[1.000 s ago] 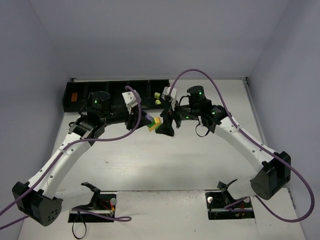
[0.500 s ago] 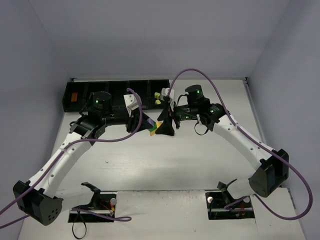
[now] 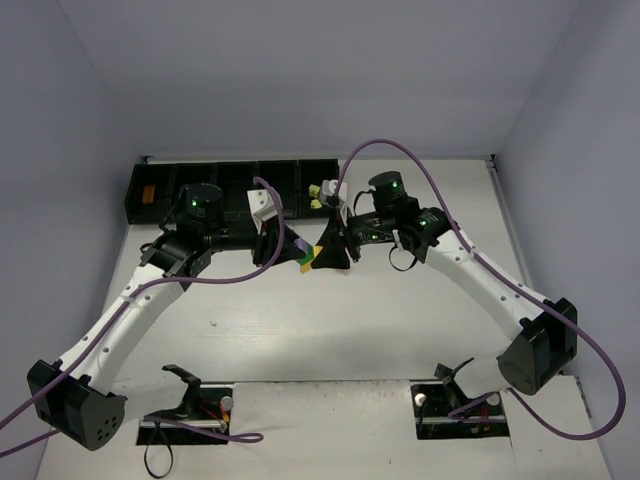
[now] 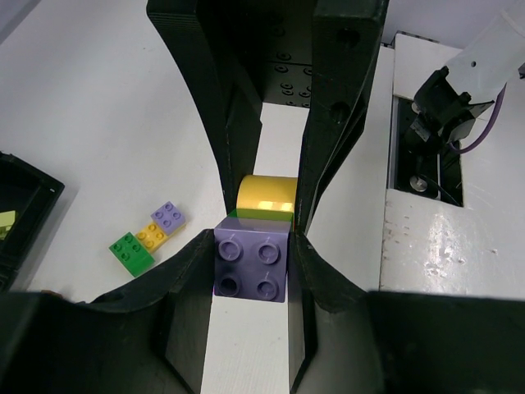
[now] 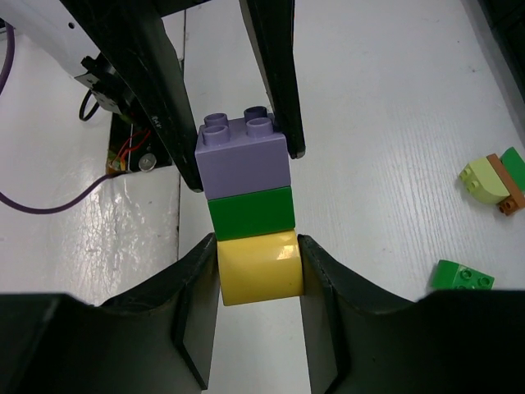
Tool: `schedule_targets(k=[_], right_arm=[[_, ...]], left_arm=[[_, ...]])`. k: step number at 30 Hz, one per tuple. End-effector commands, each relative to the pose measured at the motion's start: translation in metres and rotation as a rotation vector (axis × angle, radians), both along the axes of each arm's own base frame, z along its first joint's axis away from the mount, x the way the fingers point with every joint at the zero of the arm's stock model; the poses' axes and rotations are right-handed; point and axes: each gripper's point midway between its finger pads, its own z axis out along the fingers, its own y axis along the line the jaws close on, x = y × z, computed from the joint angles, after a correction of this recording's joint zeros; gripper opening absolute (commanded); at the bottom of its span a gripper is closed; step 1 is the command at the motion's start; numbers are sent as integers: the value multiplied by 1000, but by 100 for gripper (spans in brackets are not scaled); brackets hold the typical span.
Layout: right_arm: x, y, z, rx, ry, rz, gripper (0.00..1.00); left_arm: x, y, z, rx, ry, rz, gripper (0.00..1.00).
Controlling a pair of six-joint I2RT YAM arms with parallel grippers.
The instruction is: Sort the legos into containers by color
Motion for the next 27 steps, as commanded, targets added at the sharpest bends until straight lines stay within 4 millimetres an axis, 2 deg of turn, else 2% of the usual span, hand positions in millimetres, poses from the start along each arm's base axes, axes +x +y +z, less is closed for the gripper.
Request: schedule_targets(k=[1,2,3,7,12,18,23,27], right_arm=[[5,6,19,55,-69,12,0],[5,6,19,55,-67,12,0],[5,5,19,55,-66,10,0],[4,5,21,56,-70,5,0],[5,5,22,58,-71,2,0],[6,6,22,57,-64,2,0],[7,7,22,58,-63,2,0],[9,8,22,56,-62,2,0]], left_arm=[[-5,-5,23,-58,-67,-51,2],[-6,-6,22,-58,-62,-53,2],[-5,-6,22,-57,-57,-52,7],[-3,-7,18,-50,-39,-54,17],[-2,-9,15,-43,-19,-61,24],[1,-12,9,-33,6,-67,37],[2,-12,5,-23,15,-72,44],[4,-12,3,-16,12,-69,45]])
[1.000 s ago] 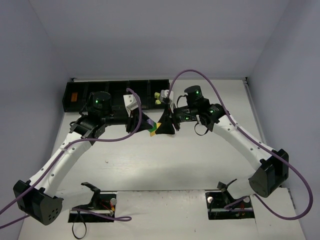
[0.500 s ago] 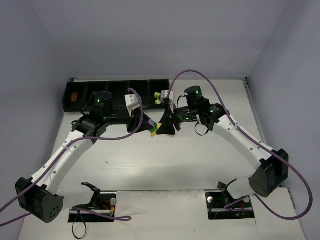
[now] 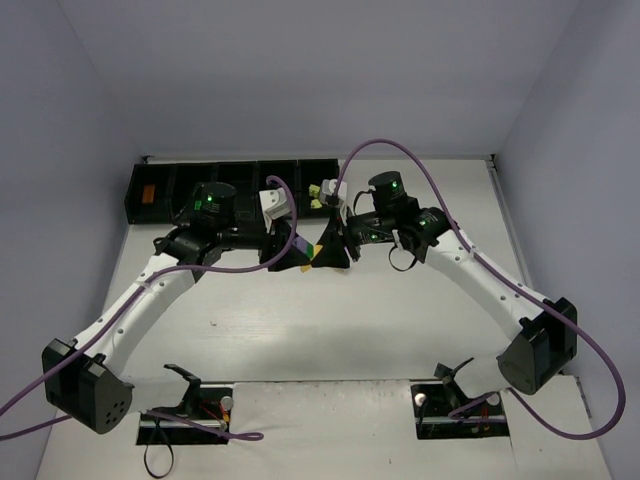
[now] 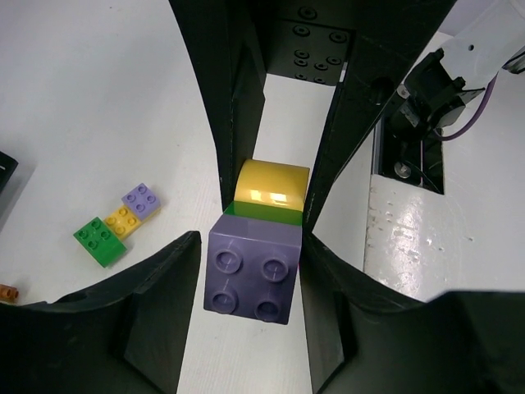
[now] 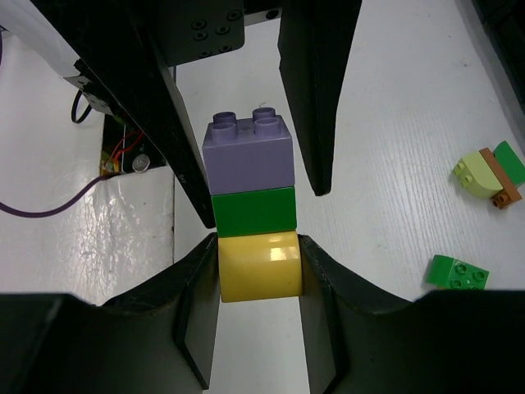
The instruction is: Sort the legos into containers by color
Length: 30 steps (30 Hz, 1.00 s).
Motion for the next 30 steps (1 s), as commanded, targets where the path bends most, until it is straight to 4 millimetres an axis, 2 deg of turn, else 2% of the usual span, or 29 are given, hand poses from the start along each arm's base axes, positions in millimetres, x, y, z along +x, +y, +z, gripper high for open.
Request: schedule_targets(k=[1,5,8,10,19,22,23,26,30], right_arm=[[6,9,23,66,-61,24,0],[6,9,16,56,-50,23,0],[7,8,9,43,-39,19,0],[6,7,7,41,-38,18,0],[6,5,3,35,-36,13,0],[5,5,3,34,-33,14,0],[5,5,3,34,-33,13,0],[5,2,-1,29,-24,6,0],[2,-1,-8,20,-3,0,0]], left_arm=[[-1,-4,29,-49,-90,-34,45],[0,-4,32,-57,-108,-32,35],[0,-4,35,-63,-108,-26,35],[1,-4,36,-62,-105,-24,42],[-1,-5,39,-72,-102,-33,42],[-2,-5,39,-74,-103,-40,31],[-1,-5,39,-74,-100,-39,20],[-2,-5,39,-75,-100,-37,2],[-3,-4,39,-76,-98,-36,0]])
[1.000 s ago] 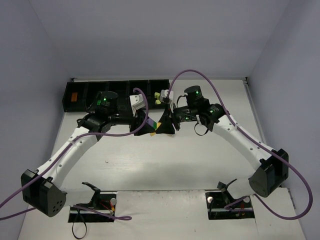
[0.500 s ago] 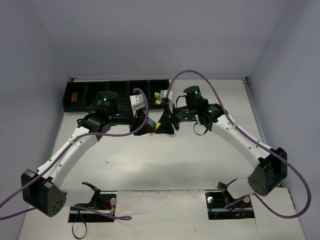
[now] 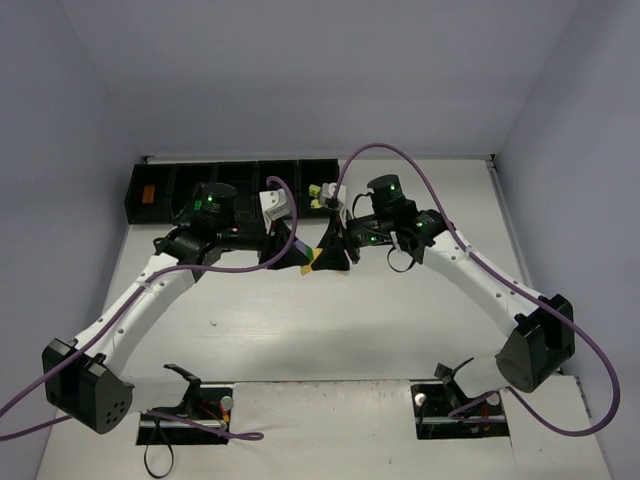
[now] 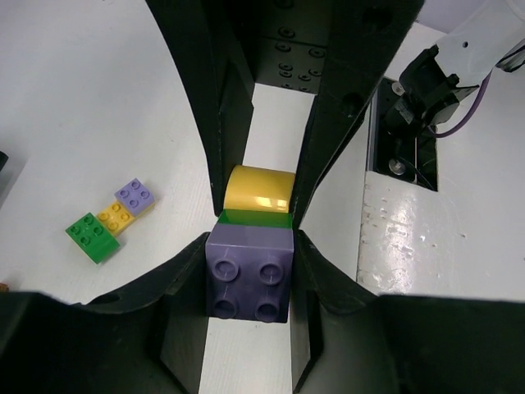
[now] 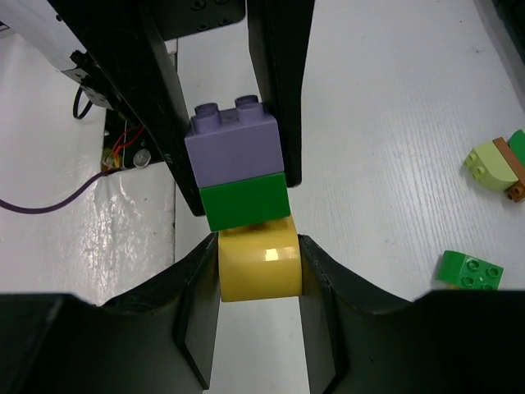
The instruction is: Sort the legos into containers by color
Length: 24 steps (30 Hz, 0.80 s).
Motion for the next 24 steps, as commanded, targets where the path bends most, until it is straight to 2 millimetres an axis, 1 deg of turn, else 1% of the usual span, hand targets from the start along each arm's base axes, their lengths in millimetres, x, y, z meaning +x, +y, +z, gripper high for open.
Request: schedule_targets(k=[1,4,5,7,8,10,12,13,14,15,16,17,18,19,20,21,23,24], right_arm=[[0,-3,1,14,-20,-14,0],[0,-7,-7,-3,-5,-35,0],[-1,-11,-16,-15,17,-43,0],[-2,-16,-19,-15,38,-57,0],[-3,-19,-26,-23,52,-70,0],[-1,-22,-26,-20,50,-100,0],[11,-25,-24,-17,42,-162,0],[19,-25,-23,-20,38,-193,0],[31,-25,-21,-24,22,-246,0],[44,-24,-11,-14,-1,-282,0],[57,-21,-16,-31,6,-317,0],[67,-19,-14,-30,3,-341,0],[84,-16,-2,-20,-24,-386,0],[100,-12,-7,-23,-27,-418,0],[113,-8,-3,-9,-52,-443,0],[132,-4,-6,-14,-57,-487,0],[157,4,-1,8,-86,-533,0],[173,8,-18,-17,-74,-559,0]], left_arm=[[0,-4,41,-80,-112,-23,0],[4,-2,41,-84,-119,-2,0],[3,-1,43,-91,-117,6,0],[6,1,46,-105,-131,20,0],[7,4,46,-107,-131,29,0],[9,6,44,-101,-126,46,0],[17,12,42,-88,-120,91,0],[21,14,40,-84,-114,115,0],[27,21,37,-83,-89,160,0],[33,26,36,-83,-79,202,0],[44,33,32,-67,-69,281,0],[48,39,31,-70,-41,330,0],[55,47,26,-60,-17,387,0],[62,56,24,-53,1,469,0],[66,63,22,-45,9,513,0],[69,71,16,-25,38,571,0],[74,87,17,-13,46,680,0],[72,93,14,4,71,713,0]])
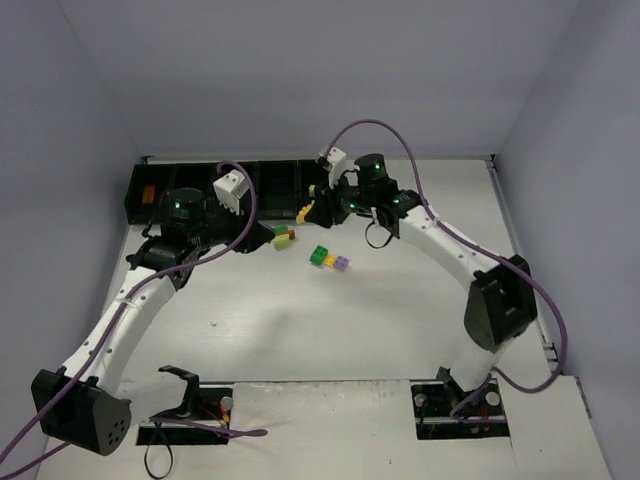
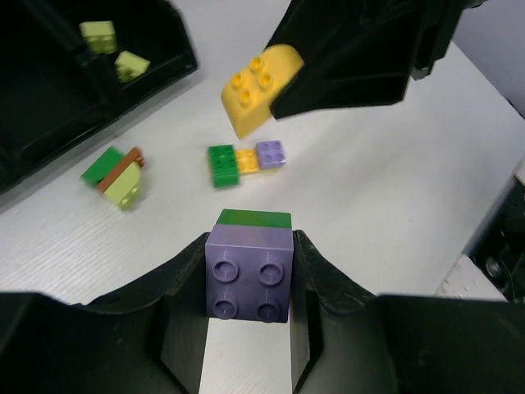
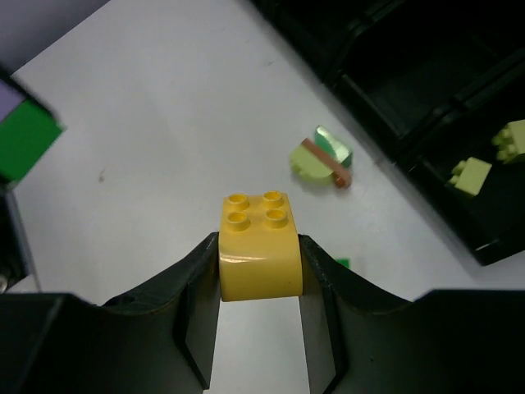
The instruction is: Sort the legos into containers by color
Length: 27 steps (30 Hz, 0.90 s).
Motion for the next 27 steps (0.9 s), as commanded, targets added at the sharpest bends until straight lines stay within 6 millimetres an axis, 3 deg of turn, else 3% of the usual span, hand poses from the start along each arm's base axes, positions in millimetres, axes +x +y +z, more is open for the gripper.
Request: schedule_targets(k=[1,2,3,4,5,6,7,8,9,10,11,12,15,17,18,24,27], right_arm=[[71,14,26,52,-133,-159,0],[85,17,25,54,-147,-181,0],[98,24,6,34,-130,-193,0],[114,30,25,60,-179,-211,0],[124,35,25,64,-192,-220,0],[134,43,7,52,-178,-221,0],[144,48,6,48,-204,-234,1],[153,58,22,70,-255,-236,1],[164,64,3,47,-246,-241,2],[171,68,3,50,-259,-244,3],[181,72,19,69,-297,-260,6],[190,74,4,54,-291,-266,7],[208,85,2,66,-318,-273,11],[216,91,-9,71,-309,-271,17],[220,95,0,87,-331,-268,20],[229,102,-9,90,-365,-253,58],[223,104,-2,100,-377,-218,66]], left_arm=[[11,29,27,-9,-33,225,0],[12,37,27,-10,-27,280,0],[10,41,23,-2,-8,303,0],[7,44,26,-12,6,330,0],[4,50,21,5,33,360,0],[2,51,21,4,38,362,0],[-4,52,21,3,32,358,0],[-8,53,19,2,35,360,0],[-10,57,17,3,34,378,0],[-16,58,21,-6,21,379,0],[-19,60,16,-2,32,386,0],[-24,62,12,4,47,390,0],[-39,69,14,7,42,403,0],[-44,72,10,12,52,418,0],[-46,76,12,8,41,437,0],[-48,78,8,-14,73,469,0],[-43,76,6,-23,93,478,1]])
